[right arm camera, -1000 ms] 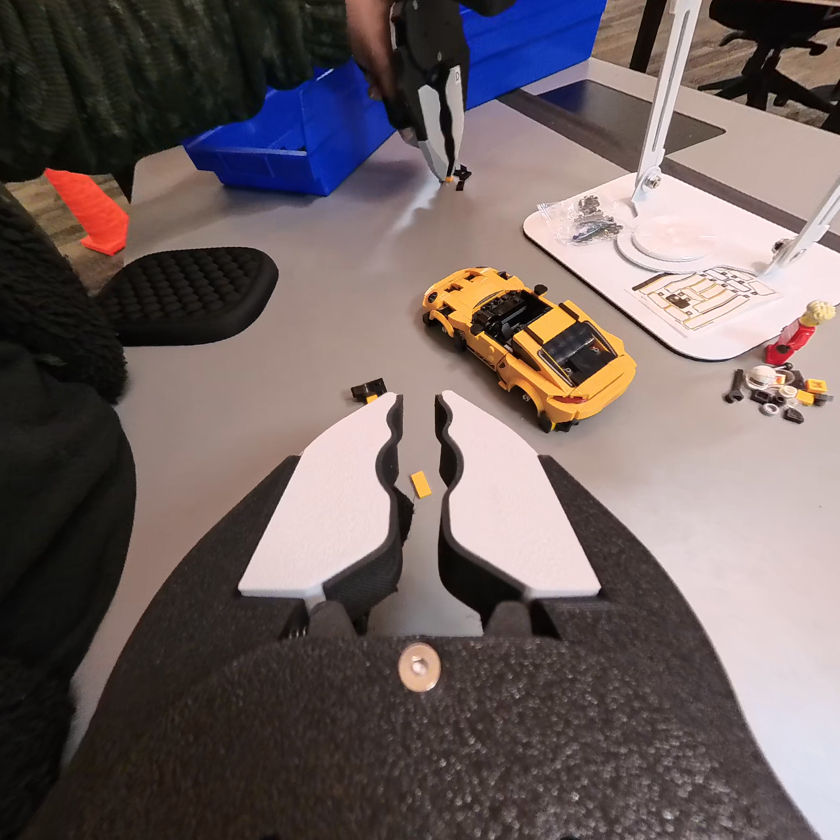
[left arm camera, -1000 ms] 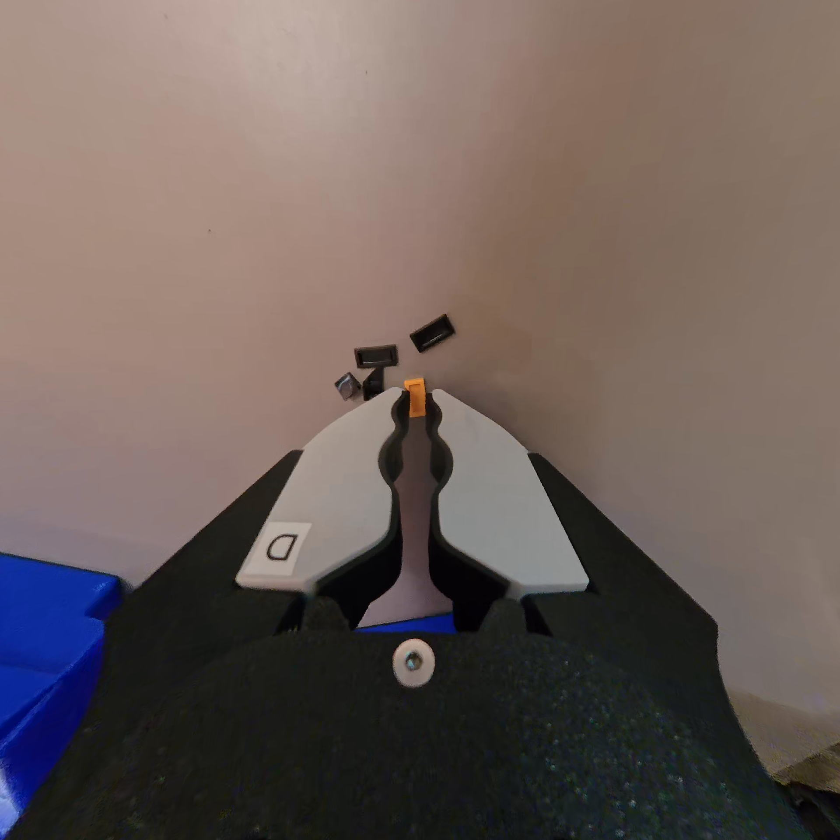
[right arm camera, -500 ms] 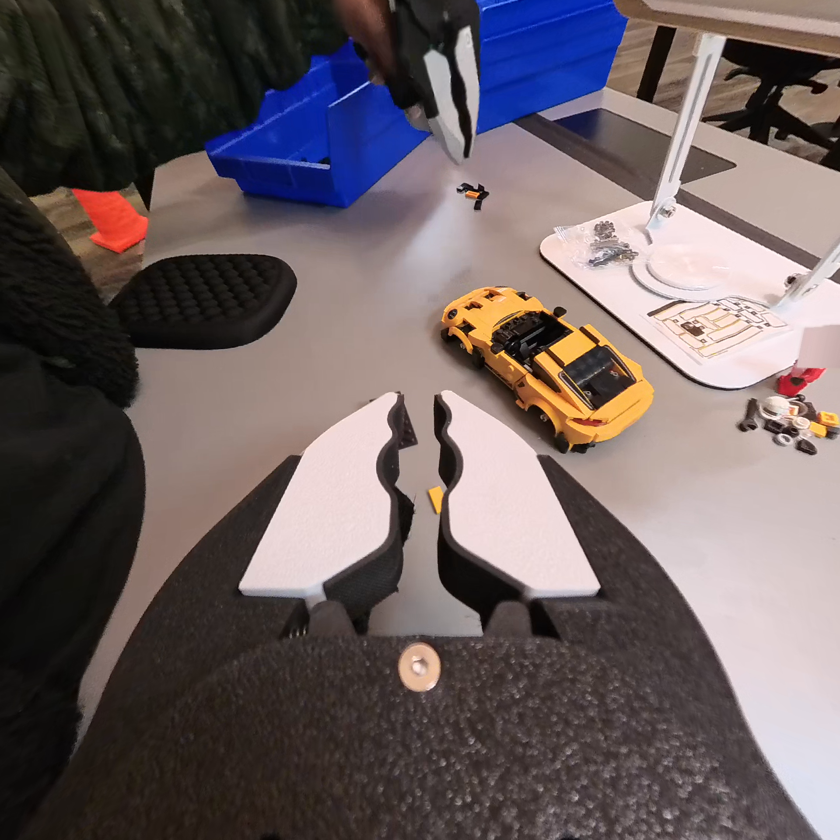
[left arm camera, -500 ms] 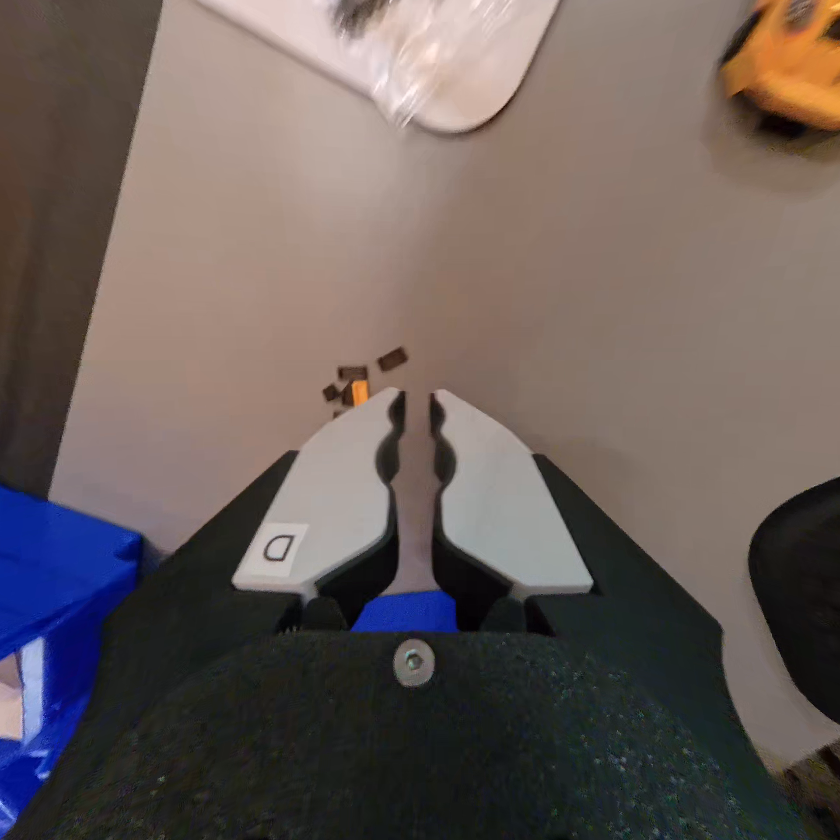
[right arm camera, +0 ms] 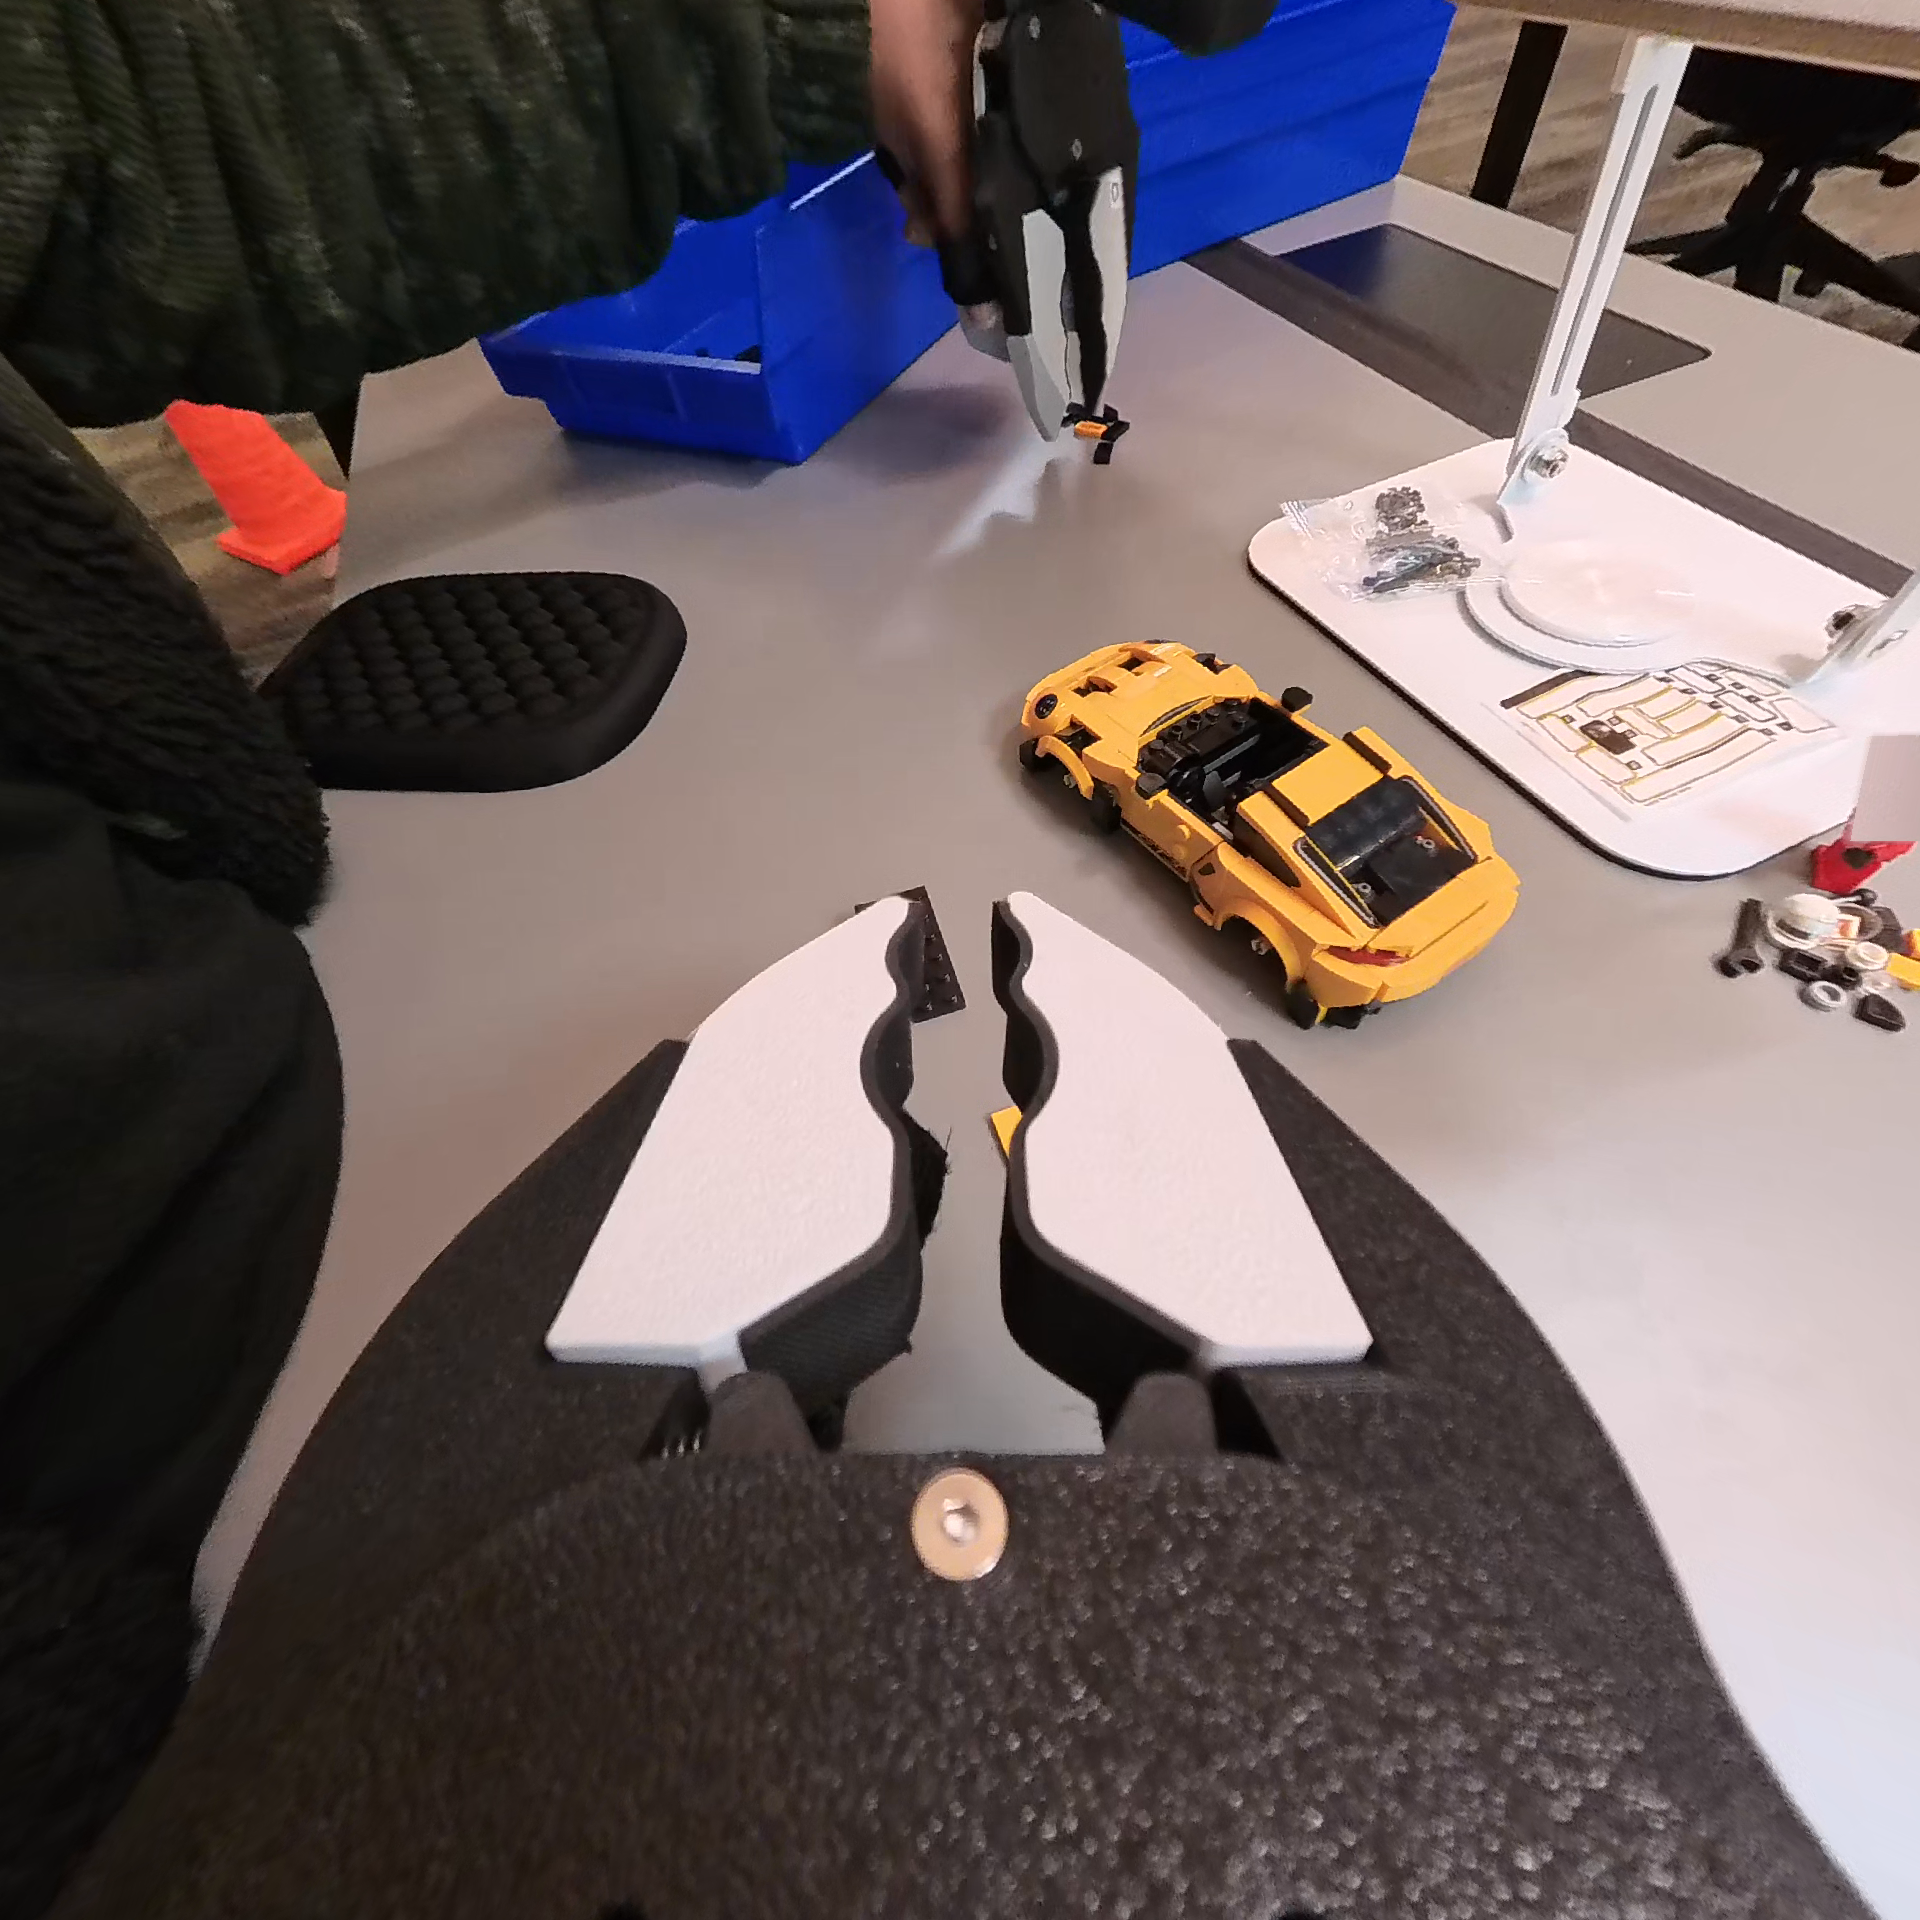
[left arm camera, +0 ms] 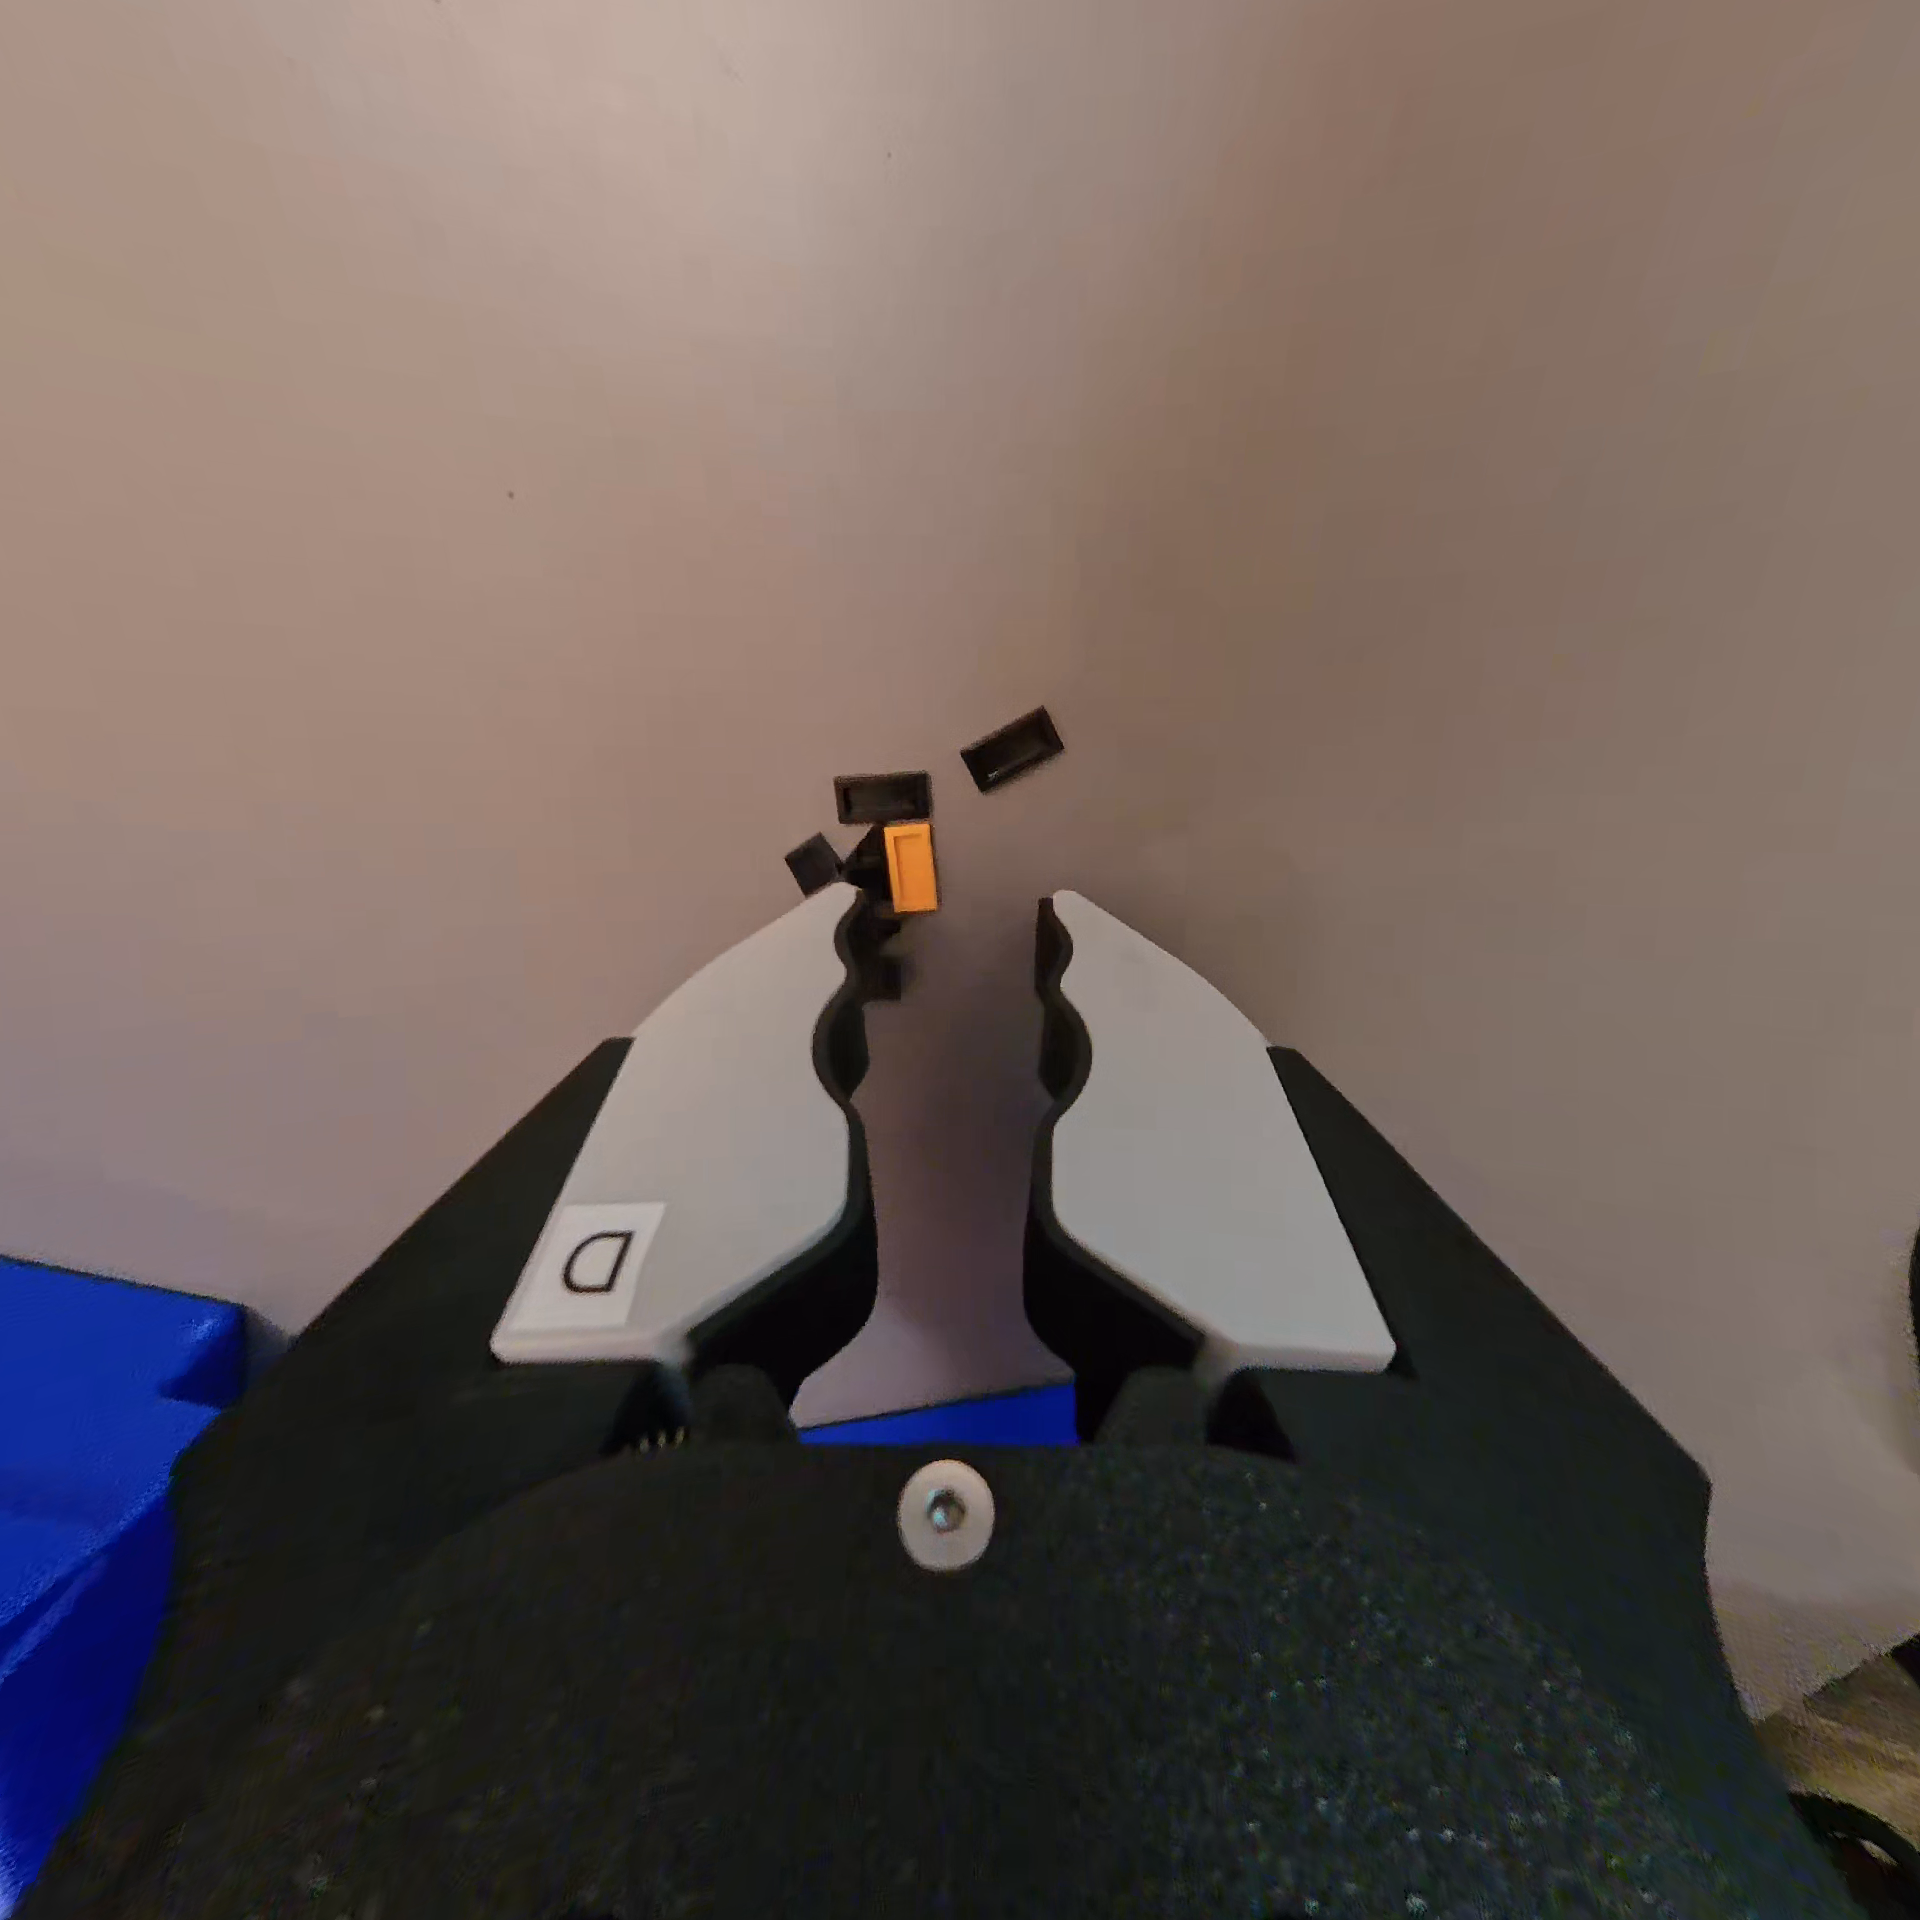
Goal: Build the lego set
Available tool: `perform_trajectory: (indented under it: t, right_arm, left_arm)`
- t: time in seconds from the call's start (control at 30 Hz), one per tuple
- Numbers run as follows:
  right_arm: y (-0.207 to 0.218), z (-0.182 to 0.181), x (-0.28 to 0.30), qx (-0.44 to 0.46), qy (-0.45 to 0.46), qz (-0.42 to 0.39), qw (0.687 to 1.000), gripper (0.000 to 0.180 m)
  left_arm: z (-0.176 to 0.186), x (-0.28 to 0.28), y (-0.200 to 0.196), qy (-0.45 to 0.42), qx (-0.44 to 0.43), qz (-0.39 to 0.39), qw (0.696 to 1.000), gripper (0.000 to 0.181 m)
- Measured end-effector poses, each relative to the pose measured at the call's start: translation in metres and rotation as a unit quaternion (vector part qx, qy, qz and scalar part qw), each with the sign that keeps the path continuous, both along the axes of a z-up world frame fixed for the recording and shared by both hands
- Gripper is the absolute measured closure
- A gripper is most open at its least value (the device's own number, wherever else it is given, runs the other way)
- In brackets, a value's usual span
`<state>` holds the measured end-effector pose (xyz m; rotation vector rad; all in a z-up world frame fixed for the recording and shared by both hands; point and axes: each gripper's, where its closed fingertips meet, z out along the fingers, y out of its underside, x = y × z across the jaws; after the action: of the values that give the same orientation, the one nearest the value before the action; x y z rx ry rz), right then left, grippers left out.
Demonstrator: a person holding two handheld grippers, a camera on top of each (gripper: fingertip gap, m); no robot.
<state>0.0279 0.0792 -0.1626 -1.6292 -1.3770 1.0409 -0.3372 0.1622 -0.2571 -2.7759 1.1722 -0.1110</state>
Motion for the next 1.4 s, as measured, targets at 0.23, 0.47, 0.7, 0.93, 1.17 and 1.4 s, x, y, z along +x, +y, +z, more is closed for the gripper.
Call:
perform_trajectory:
  t: [0.23, 0.47, 0.7, 0.93, 1.17, 1.4]
  right_arm:
    - [0.002, -0.003, 0.001, -0.006, 0.0, 0.0, 1.0, 0.168]
    - [0.004, -0.004, 0.002, -0.01, 0.001, -0.003, 1.0, 0.168]
    - [0.004, -0.006, 0.001, -0.012, -0.001, 0.0, 1.0, 0.168]
    - [0.006, -0.004, 0.003, -0.012, 0.002, -0.005, 1.0, 0.168]
    - [0.005, -0.006, 0.002, -0.016, 0.0, -0.002, 1.0, 0.168]
    - [0.005, -0.007, 0.002, -0.017, 0.0, -0.003, 1.0, 0.168]
  left_arm:
    - [-0.002, 0.002, 0.005, -0.02, 0.002, -0.011, 1.0, 0.148]
    - [0.004, 0.002, 0.012, -0.017, 0.035, -0.021, 0.999, 0.146]
    - [0.001, 0.002, 0.002, -0.01, 0.006, -0.02, 1.0, 0.154]
    - [0.0, -0.013, 0.012, 0.028, 0.031, -0.004, 0.999, 0.147]
    - [0.004, 0.006, 0.001, -0.029, 0.017, -0.023, 0.999, 0.152]
    - [-0.002, 0.006, 0.007, -0.03, 0.021, -0.023, 0.999, 0.145]
